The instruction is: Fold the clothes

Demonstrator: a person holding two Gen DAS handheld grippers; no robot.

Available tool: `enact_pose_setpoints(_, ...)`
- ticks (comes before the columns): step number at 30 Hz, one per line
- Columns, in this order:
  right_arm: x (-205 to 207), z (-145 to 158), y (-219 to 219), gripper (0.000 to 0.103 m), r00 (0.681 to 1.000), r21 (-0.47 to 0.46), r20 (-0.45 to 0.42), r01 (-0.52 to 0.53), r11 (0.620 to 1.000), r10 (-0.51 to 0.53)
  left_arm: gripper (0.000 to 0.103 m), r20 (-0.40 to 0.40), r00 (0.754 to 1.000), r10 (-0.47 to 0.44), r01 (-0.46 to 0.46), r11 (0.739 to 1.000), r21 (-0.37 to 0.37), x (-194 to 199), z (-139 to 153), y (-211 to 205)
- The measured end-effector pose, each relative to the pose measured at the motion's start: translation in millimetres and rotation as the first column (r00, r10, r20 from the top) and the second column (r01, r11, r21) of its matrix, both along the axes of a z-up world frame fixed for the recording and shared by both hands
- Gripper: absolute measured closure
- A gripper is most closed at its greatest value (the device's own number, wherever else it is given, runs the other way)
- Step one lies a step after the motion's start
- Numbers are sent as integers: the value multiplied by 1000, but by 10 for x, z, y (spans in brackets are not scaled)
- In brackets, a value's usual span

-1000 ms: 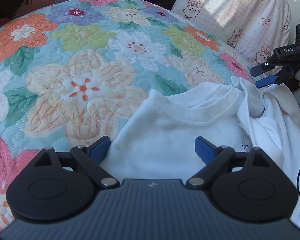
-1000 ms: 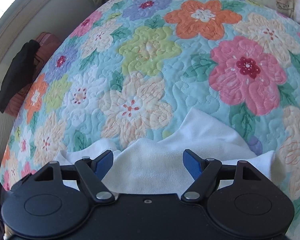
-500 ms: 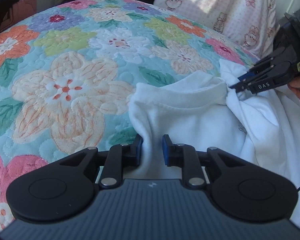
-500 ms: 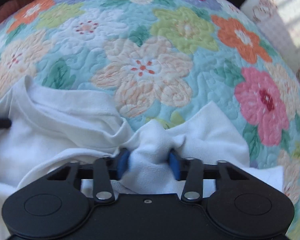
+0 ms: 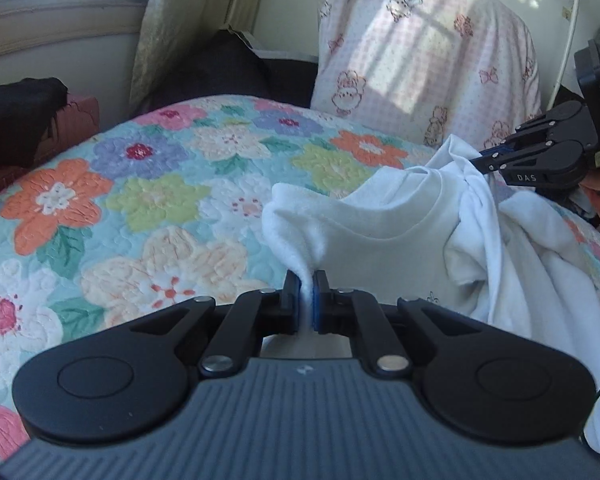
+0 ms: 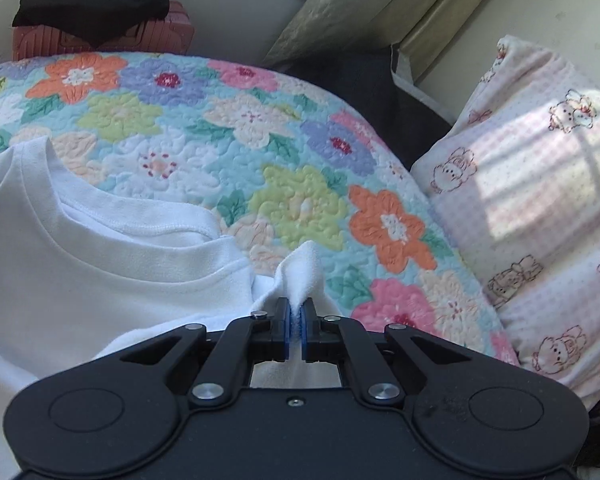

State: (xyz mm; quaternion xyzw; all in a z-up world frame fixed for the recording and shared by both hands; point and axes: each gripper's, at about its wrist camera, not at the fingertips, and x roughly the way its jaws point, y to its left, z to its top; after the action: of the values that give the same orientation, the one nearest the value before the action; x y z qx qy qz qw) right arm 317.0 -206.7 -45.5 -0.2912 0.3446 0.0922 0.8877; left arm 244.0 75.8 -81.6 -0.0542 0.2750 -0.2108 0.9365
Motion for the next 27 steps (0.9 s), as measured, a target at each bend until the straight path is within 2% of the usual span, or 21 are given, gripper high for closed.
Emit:
enact_pose_setpoints(3,35,429,191,98,985,55,169,-38,998,28,98,100,992,82,-74,994,-80,-108,317,202)
enact_pose_setpoints(6,231,821,431,97,955,127,296,-44,991,4,97,163,959,232,-215,969,-120,-173,513,387)
enact_pose_setpoints(7,340,879,526,94,953,148,302,-30,989,-16,97,159,948,275,-260,959,-114,-156,510,440)
enact_pose_setpoints(8,425,847,589,78,961,161,277,-24,987,-22,97,117,945,304,-296,951,-84,-78,409,485)
enact_pose_setpoints(9,500,794,641,46,969,173,247,-19,985,-24,97,72,940,333,-330,943,-51,5,297,528)
enact_pose_setpoints(11,649,688,747,25,982,197,186,-10,980,-27,96,-40,921,388,-387,922,22,190,3,622)
enact_pose_setpoints(15,572,288,620,25,997,208,12,66,976,-70,96,-197,870,453,-422,889,180,400,-551,757)
enact_pose_setpoints(17,420,142,397,25,993,222,-60,113,969,-102,97,-218,866,451,-428,892,146,383,-563,824)
enact_pose_setpoints(20,56,26,-24,25,979,251,-119,191,949,-165,96,-179,886,428,-415,903,110,312,-423,778)
enact_pose_setpoints(22,-254,-12,-308,25,969,309,-148,236,921,-199,96,-159,903,400,-390,916,94,259,-332,717)
enact_pose_setpoints(27,-995,-145,-966,25,938,463,-190,346,816,-290,95,-153,942,297,-297,955,27,161,-226,537)
